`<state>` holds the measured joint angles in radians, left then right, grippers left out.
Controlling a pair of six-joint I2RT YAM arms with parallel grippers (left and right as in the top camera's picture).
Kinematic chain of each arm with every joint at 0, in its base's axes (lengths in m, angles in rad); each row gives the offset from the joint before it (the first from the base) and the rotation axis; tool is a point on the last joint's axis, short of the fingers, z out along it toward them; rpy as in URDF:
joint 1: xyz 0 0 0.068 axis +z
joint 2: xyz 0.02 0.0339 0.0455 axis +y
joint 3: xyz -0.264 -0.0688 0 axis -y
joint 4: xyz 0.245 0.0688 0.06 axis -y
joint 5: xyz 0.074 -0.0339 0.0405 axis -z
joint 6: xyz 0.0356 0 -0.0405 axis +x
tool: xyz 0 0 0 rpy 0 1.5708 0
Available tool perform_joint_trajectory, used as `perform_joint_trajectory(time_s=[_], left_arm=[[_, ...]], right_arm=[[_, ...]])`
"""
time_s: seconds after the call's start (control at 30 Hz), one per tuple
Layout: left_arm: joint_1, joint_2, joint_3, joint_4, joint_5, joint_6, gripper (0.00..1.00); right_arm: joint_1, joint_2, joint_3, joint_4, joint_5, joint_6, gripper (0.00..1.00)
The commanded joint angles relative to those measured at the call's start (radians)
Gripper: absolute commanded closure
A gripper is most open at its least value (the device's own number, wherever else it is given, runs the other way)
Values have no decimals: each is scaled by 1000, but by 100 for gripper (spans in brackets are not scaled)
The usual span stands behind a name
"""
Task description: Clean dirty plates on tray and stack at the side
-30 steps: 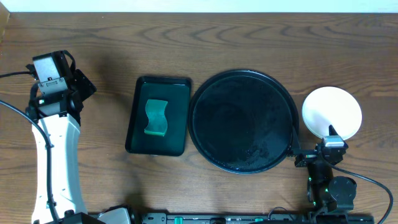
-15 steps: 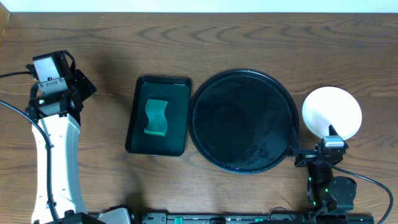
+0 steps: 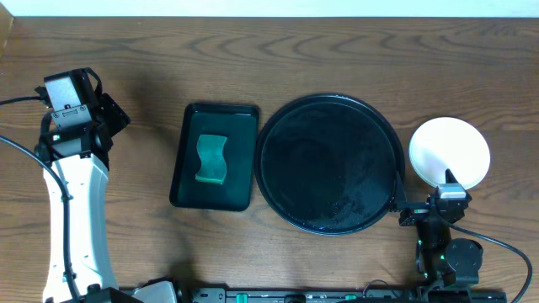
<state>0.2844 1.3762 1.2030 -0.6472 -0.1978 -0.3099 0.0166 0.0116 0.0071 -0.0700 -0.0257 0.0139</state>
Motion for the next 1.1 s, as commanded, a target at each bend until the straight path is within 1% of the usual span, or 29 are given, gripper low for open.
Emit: perform_joint_trajectory(time_s=[0.0, 0.2, 0.67, 1.07], left_arm=[[-9, -14, 12, 2, 16, -1, 21], [-11, -64, 12, 2, 100, -1, 21], [-11, -267, 12, 0, 279, -2, 21], [-11, -284, 12, -48, 288, -2, 21]], right_arm=[[-8, -6, -2, -4, 10, -8, 1], [-8, -6, -2, -4, 10, -8, 1], [-8, -6, -2, -4, 10, -8, 1], [-8, -6, -2, -4, 10, -8, 1]])
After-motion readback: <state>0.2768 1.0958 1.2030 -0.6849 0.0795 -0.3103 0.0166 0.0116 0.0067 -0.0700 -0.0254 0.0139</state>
